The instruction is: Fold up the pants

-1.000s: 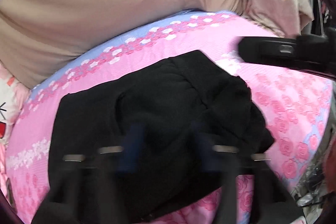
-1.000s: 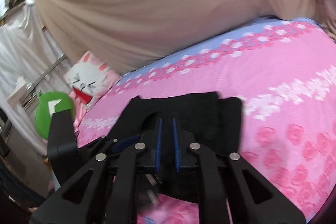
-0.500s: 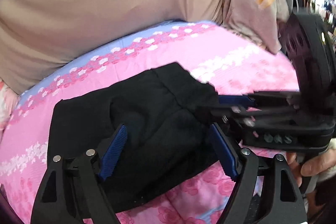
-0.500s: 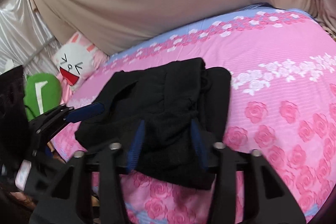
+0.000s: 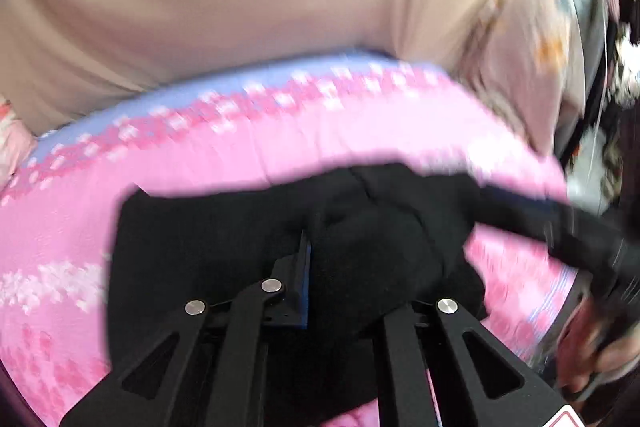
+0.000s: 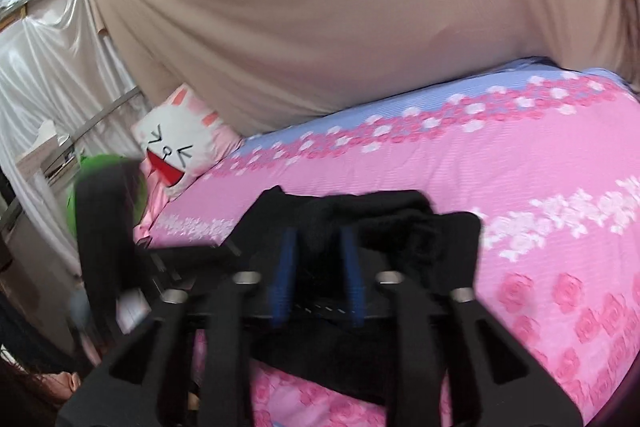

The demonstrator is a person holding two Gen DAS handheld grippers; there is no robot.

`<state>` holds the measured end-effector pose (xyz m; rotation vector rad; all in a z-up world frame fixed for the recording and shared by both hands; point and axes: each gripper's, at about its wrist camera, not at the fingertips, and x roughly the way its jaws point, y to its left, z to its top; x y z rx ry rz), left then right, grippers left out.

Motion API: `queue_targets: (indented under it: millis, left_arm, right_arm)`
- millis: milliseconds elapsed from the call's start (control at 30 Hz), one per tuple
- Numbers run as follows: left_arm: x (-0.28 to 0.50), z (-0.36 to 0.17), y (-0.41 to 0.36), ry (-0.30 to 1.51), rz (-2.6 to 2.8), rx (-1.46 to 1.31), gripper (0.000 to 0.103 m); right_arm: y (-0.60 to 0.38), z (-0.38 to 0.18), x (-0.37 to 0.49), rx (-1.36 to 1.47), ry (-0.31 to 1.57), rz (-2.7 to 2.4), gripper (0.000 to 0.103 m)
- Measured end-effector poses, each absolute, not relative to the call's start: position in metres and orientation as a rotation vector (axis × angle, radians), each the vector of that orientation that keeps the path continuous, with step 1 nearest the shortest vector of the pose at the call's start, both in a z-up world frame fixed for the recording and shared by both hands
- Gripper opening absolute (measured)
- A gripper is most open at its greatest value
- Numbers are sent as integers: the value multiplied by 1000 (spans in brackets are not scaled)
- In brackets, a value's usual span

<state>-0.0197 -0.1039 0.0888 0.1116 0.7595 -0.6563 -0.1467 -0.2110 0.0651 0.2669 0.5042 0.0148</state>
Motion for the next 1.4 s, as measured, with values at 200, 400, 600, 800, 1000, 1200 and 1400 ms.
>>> queue_targets:
  millis: [200, 400, 600, 800, 1000, 1200, 1400]
  left_arm:
    - [4, 152, -73, 690, -664, 62, 5]
    - [0, 153, -77, 688, -659, 89, 5]
    - [1, 126, -88, 742, -684, 119, 5]
    - [-12, 123, -101, 736, -723, 118, 5]
    - [-50, 87, -135, 795, -830, 193, 27]
    - [-60, 40, -128, 914, -881, 119, 40]
    - [-67, 69, -42, 819, -839, -51, 71]
  right_arm:
    - [-165, 43, -126, 114, 645, 97, 33]
    - [-196, 23, -55, 162, 700, -39, 29]
    - [-258, 11, -68, 520, 665, -6, 22]
    - [-269, 11, -100, 401, 672, -195, 24]
    - [-287, 27, -171, 522, 542, -162, 54]
    - [-273, 28, -192, 545, 552, -103, 77]
    - [-248, 18, -153, 495, 633, -64, 88]
